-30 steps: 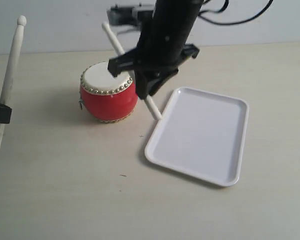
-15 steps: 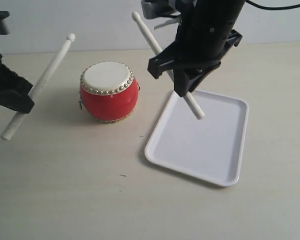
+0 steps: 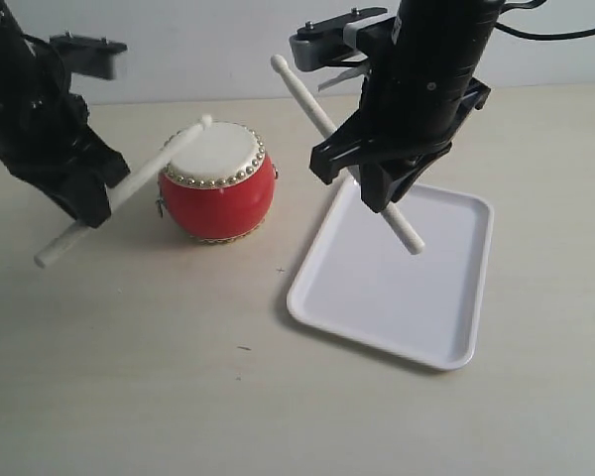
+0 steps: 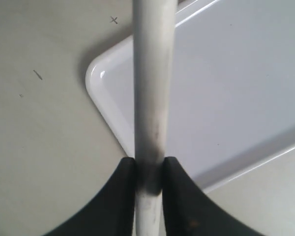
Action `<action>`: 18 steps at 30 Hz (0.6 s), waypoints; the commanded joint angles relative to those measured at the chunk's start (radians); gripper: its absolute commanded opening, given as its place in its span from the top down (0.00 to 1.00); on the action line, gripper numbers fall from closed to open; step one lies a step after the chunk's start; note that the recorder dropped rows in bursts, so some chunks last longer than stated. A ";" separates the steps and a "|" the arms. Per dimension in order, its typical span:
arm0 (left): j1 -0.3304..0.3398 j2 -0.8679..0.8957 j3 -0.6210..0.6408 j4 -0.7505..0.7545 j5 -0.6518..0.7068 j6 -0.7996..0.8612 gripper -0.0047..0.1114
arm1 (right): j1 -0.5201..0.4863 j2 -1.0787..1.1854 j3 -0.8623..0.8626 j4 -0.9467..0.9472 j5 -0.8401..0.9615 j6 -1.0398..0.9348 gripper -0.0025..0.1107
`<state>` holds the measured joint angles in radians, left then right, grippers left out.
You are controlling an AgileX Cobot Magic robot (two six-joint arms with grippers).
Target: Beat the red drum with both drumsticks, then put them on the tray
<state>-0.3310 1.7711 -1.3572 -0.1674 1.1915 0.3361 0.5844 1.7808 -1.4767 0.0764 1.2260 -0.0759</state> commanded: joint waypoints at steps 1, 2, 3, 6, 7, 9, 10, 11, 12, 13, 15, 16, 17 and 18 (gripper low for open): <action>-0.007 0.130 0.017 -0.042 0.030 0.012 0.96 | -0.005 -0.013 0.002 -0.005 -0.005 -0.011 0.98; -0.005 0.121 0.013 -0.026 0.030 -0.007 0.96 | -0.005 -0.017 0.002 -0.005 -0.005 -0.011 0.98; 0.008 0.091 0.012 -0.035 0.030 -0.009 0.96 | -0.005 -0.025 0.002 -0.005 -0.005 -0.013 0.98; 0.049 -0.118 0.027 -0.069 0.030 -0.009 0.96 | -0.003 -0.041 -0.004 0.081 -0.005 -0.037 0.98; 0.055 -0.163 0.043 -0.073 0.017 -0.012 0.96 | -0.003 -0.034 -0.008 0.114 -0.005 -0.050 0.98; 0.076 -0.263 0.110 -0.073 -0.024 -0.033 0.96 | 0.008 0.013 -0.027 0.143 -0.005 -0.057 0.98; 0.078 -0.309 0.164 -0.077 -0.055 -0.050 0.96 | 0.020 0.065 -0.036 0.141 -0.005 -0.059 0.98; 0.078 -0.329 0.197 -0.089 -0.068 -0.052 0.96 | 0.026 0.103 -0.040 0.143 -0.005 -0.059 0.98; 0.078 -0.358 0.262 -0.122 -0.090 -0.052 0.96 | 0.043 0.187 -0.041 0.145 -0.005 -0.054 0.98; 0.076 -0.372 0.313 -0.136 -0.088 -0.052 0.96 | 0.044 0.270 -0.041 0.171 -0.005 -0.051 0.98; 0.076 -0.386 0.380 -0.096 -0.067 -0.052 0.96 | 0.044 0.302 -0.043 0.234 -0.005 -0.057 0.98; 0.076 -0.388 0.398 -0.077 -0.066 -0.052 0.96 | 0.044 0.288 -0.053 0.231 -0.005 -0.063 0.98; 0.076 -0.394 0.420 -0.063 -0.078 -0.052 0.96 | 0.044 0.244 -0.080 0.203 -0.005 -0.071 0.98; 0.076 -0.394 0.423 -0.063 -0.085 -0.052 0.96 | 0.044 0.212 -0.098 0.184 -0.005 -0.071 0.98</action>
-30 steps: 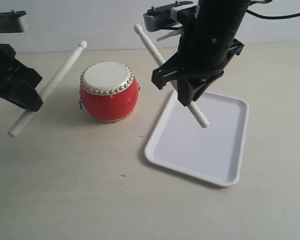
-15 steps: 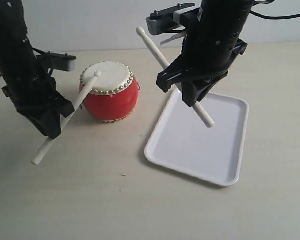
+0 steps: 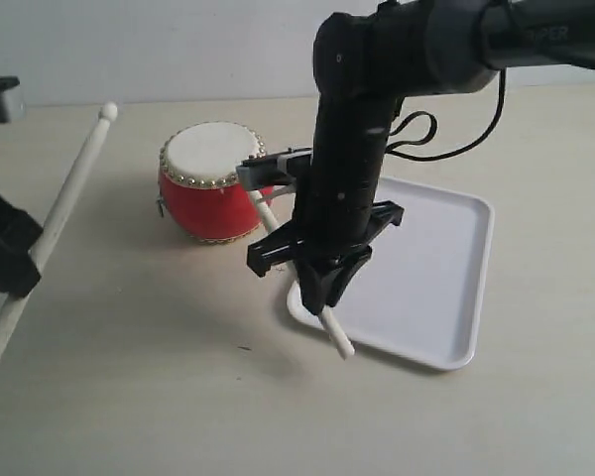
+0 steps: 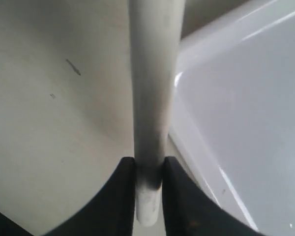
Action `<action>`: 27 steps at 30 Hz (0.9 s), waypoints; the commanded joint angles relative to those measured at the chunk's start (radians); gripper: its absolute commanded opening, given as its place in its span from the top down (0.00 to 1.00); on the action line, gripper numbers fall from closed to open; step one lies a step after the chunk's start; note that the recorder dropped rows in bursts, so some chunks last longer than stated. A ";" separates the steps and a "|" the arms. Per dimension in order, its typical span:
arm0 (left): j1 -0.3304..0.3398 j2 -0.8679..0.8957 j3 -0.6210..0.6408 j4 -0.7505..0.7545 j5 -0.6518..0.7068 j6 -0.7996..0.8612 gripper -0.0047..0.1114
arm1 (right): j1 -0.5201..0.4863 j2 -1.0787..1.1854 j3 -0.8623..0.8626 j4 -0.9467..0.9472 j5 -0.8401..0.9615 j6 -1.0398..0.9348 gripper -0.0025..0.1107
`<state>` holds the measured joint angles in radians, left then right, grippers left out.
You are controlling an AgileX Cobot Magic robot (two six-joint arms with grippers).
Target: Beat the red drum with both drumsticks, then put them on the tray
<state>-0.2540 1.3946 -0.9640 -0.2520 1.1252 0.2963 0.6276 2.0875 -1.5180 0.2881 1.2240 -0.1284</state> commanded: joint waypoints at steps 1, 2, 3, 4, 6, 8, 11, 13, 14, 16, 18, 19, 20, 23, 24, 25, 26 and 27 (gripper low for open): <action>-0.003 -0.018 0.027 0.013 -0.041 -0.012 0.96 | 0.000 -0.170 -0.088 -0.060 -0.003 -0.019 0.98; -0.009 -0.015 0.016 0.009 -0.055 -0.003 0.96 | 0.000 -0.207 -0.105 -0.064 -0.003 -0.019 0.98; -0.018 0.002 -0.020 0.010 -0.075 0.003 0.96 | 0.000 -0.272 -0.129 -0.078 -0.003 -0.023 0.98; -0.023 0.015 -0.040 0.010 -0.077 0.005 0.96 | 0.000 -0.293 -0.135 -0.086 -0.003 -0.025 0.98; -0.027 0.066 -0.105 0.006 -0.068 0.005 0.96 | 0.000 -0.330 -0.142 -0.109 -0.003 -0.025 0.98; -0.027 0.125 -0.168 0.002 -0.052 0.010 0.96 | 0.000 -0.345 -0.142 -0.140 -0.003 -0.015 0.98; -0.027 0.247 -0.252 0.004 -0.039 0.050 0.96 | 0.000 -0.348 -0.142 -0.156 -0.003 0.005 0.98; -0.027 0.341 -0.292 0.013 -0.001 0.086 0.96 | 0.000 -0.346 -0.142 -0.154 -0.003 0.022 0.98; -0.027 0.399 -0.317 0.021 0.033 0.088 0.96 | 0.000 -0.346 -0.142 -0.149 -0.003 0.023 0.98; -0.027 0.507 -0.366 0.025 0.096 0.088 0.96 | 0.000 -0.346 -0.142 -0.143 -0.003 0.023 0.98; -0.027 0.607 -0.426 0.001 0.096 0.084 0.96 | 0.000 -0.346 -0.142 -0.139 -0.003 0.024 0.98; -0.027 0.631 -0.445 -0.004 0.096 0.058 0.96 | 0.000 -0.346 -0.142 -0.139 -0.003 0.024 0.98; -0.027 0.634 -0.450 -0.004 0.096 0.055 0.96 | 0.000 -0.348 -0.142 -0.138 -0.003 0.024 0.98; -0.025 0.570 -0.449 -0.006 0.096 0.065 0.96 | 0.000 -0.348 -0.142 -0.138 -0.003 0.024 0.98; -0.023 0.533 -0.449 -0.006 0.096 0.065 0.96 | 0.000 -0.346 -0.142 -0.136 -0.003 0.024 0.98; -0.018 0.499 -0.449 -0.006 0.096 0.065 0.96 | 0.000 -0.342 -0.142 -0.131 -0.003 0.024 0.98; -0.016 0.453 -0.447 -0.011 0.096 0.065 0.96 | 0.000 -0.330 -0.142 -0.115 -0.003 0.024 0.98; -0.014 0.408 -0.447 -0.019 0.096 0.065 0.96 | 0.000 -0.319 -0.142 -0.095 -0.003 0.017 0.98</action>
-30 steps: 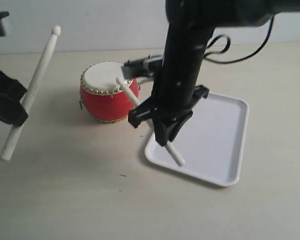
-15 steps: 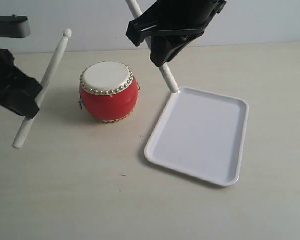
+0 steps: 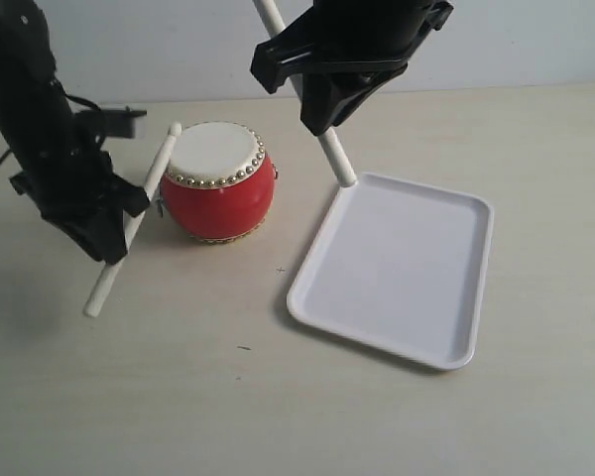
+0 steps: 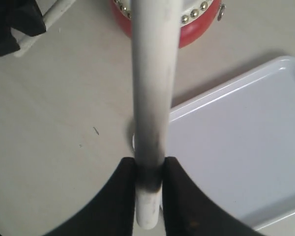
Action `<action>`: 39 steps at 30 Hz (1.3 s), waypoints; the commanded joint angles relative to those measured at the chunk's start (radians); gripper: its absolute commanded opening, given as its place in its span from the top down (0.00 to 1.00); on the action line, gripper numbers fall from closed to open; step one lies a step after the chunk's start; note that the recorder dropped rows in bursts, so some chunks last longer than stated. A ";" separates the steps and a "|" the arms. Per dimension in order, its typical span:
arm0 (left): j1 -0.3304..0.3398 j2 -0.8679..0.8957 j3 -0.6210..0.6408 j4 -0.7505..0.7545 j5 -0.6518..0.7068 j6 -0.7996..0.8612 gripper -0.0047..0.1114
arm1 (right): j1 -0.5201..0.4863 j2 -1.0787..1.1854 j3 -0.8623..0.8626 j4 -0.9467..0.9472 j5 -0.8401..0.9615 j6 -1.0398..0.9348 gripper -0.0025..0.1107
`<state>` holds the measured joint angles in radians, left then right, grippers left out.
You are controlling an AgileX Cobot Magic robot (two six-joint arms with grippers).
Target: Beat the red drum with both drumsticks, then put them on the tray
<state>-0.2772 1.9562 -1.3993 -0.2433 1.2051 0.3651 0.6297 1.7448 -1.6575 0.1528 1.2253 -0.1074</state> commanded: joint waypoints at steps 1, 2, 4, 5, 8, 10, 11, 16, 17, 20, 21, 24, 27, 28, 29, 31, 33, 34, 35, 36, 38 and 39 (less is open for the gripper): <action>0.009 -0.199 -0.012 -0.030 0.016 -0.004 0.96 | -0.002 0.049 -0.002 0.068 -0.004 -0.017 0.98; 0.009 -0.232 -0.012 -0.030 0.016 -0.005 0.96 | -0.002 0.069 -0.002 0.080 -0.004 -0.023 0.98; 0.009 -0.312 -0.002 -0.030 0.016 -0.005 0.96 | -0.002 0.131 -0.002 0.083 -0.004 -0.023 0.98; 0.009 -0.349 0.009 -0.030 0.016 -0.005 0.96 | -0.002 0.167 -0.002 0.083 -0.004 -0.023 0.98; 0.011 -0.429 0.061 -0.026 0.016 -0.007 0.96 | -0.002 0.279 -0.002 0.090 -0.004 -0.021 0.98; 0.011 -0.472 0.112 -0.026 0.016 -0.012 0.96 | -0.002 0.363 -0.002 0.116 -0.004 -0.022 0.98; 0.011 -0.486 0.134 -0.026 0.016 -0.012 0.96 | -0.002 0.390 -0.002 0.121 -0.004 -0.022 0.98; 0.011 -0.535 0.253 -0.023 0.016 -0.017 0.96 | -0.002 0.418 -0.002 0.125 -0.004 -0.022 0.98; 0.011 -0.537 0.268 -0.023 0.016 -0.017 0.96 | -0.002 0.400 -0.002 0.115 -0.004 -0.027 0.98; 0.011 -0.535 0.282 -0.026 0.016 -0.017 0.96 | -0.002 0.325 -0.011 0.103 -0.004 -0.029 0.98; 0.011 -0.534 0.282 -0.035 0.007 -0.017 0.96 | -0.002 0.303 -0.015 0.099 -0.004 -0.029 0.98; -0.001 -0.493 0.264 -0.044 -0.010 -0.004 0.96 | -0.002 0.220 -0.024 0.075 -0.004 -0.033 0.98; -0.018 -0.410 0.223 -0.035 0.011 -0.004 0.96 | -0.002 0.141 -0.024 0.031 -0.004 -0.025 0.98; -0.025 -0.375 0.203 -0.030 0.016 -0.004 0.96 | -0.002 0.120 -0.024 0.014 -0.004 -0.022 0.98; -0.026 -0.339 0.181 -0.030 0.016 -0.004 0.96 | -0.002 0.101 -0.024 0.000 -0.004 -0.022 0.98; -0.026 -0.277 0.135 -0.030 0.016 -0.003 0.96 | -0.002 0.075 -0.024 -0.007 -0.004 -0.022 0.98; -0.026 -0.217 0.083 -0.028 0.016 -0.003 0.96 | -0.002 0.059 -0.024 -0.007 -0.004 -0.020 0.98; -0.026 -0.184 0.052 -0.025 0.016 -0.003 0.96 | -0.002 0.055 -0.024 -0.004 -0.004 -0.019 0.98; -0.026 -0.139 0.018 -0.017 0.016 -0.003 0.96 | -0.002 0.053 -0.024 0.004 -0.004 -0.019 0.98; -0.026 -0.105 -0.016 -0.008 0.016 0.002 0.96 | -0.002 0.053 -0.024 0.007 -0.004 -0.018 0.98; -0.026 -0.013 -0.068 0.000 0.016 0.008 0.96 | -0.002 0.053 -0.024 0.004 -0.004 0.006 0.98; -0.026 0.020 -0.078 0.000 0.016 -0.002 0.96 | -0.002 0.051 -0.024 0.004 -0.004 0.007 0.98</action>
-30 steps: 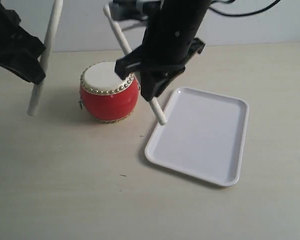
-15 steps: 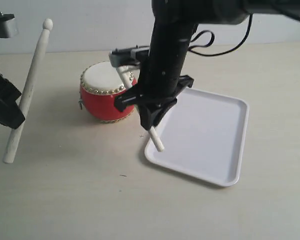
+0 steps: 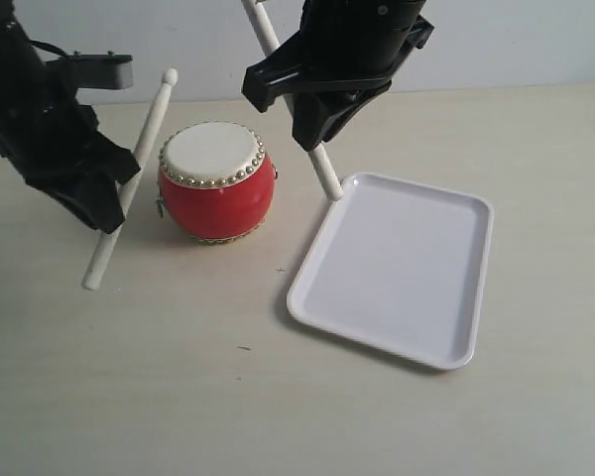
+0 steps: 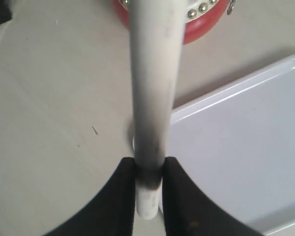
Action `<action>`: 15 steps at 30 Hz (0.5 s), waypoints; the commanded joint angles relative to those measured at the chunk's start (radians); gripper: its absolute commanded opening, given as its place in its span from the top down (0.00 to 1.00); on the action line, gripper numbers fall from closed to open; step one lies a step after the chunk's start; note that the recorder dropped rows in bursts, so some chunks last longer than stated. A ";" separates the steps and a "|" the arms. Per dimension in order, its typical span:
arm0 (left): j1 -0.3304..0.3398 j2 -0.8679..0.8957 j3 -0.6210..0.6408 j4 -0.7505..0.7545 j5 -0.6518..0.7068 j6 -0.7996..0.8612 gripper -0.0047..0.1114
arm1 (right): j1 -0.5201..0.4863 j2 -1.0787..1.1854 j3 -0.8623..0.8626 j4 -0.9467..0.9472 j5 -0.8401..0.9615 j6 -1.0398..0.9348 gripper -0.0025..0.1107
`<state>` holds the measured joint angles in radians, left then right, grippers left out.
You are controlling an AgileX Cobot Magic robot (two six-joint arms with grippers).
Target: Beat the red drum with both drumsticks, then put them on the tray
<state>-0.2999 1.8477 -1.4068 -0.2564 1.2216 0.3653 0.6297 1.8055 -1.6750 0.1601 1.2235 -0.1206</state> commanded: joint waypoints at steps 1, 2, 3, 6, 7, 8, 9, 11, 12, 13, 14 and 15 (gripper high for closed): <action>-0.004 0.169 -0.073 0.013 -0.001 -0.005 0.96 | -0.002 -0.012 -0.007 -0.001 -0.002 0.020 0.98; -0.008 0.188 -0.073 0.013 -0.001 -0.006 0.96 | -0.002 -0.016 -0.007 0.002 -0.002 0.020 0.98; -0.010 0.206 -0.068 0.017 -0.001 -0.006 0.96 | -0.002 -0.021 -0.007 0.002 -0.002 0.020 0.98; -0.010 0.226 -0.053 0.021 -0.001 -0.007 0.96 | -0.002 -0.037 -0.007 -0.002 -0.002 0.022 0.98; -0.010 0.220 -0.050 0.021 -0.001 -0.007 0.96 | -0.002 -0.041 -0.007 -0.002 -0.002 0.022 0.98; -0.010 0.207 -0.050 0.019 -0.001 -0.012 0.96 | -0.002 -0.048 -0.007 -0.004 -0.002 0.022 0.98; -0.010 0.190 -0.050 0.016 -0.001 -0.013 0.96 | -0.002 -0.054 -0.007 -0.006 -0.002 0.022 0.98; -0.010 0.119 -0.050 0.008 -0.001 -0.011 0.96 | -0.002 -0.059 -0.007 -0.006 -0.002 0.022 0.98; -0.010 0.064 -0.050 0.006 -0.001 -0.011 0.96 | -0.002 -0.059 -0.007 -0.024 -0.002 0.046 0.98; -0.010 0.031 -0.050 0.006 -0.001 -0.011 0.96 | -0.008 -0.056 -0.002 -0.040 -0.002 0.059 0.98; -0.010 -0.038 -0.040 -0.005 -0.001 -0.011 0.96 | -0.047 -0.041 0.019 -0.044 -0.002 0.113 0.98; -0.010 -0.074 -0.030 -0.012 -0.001 -0.011 0.96 | -0.078 -0.030 0.040 -0.026 -0.002 0.138 0.98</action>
<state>-0.3060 1.8612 -1.4551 -0.2464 1.2210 0.3580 0.6097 1.7582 -1.6666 0.1404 1.2235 -0.0443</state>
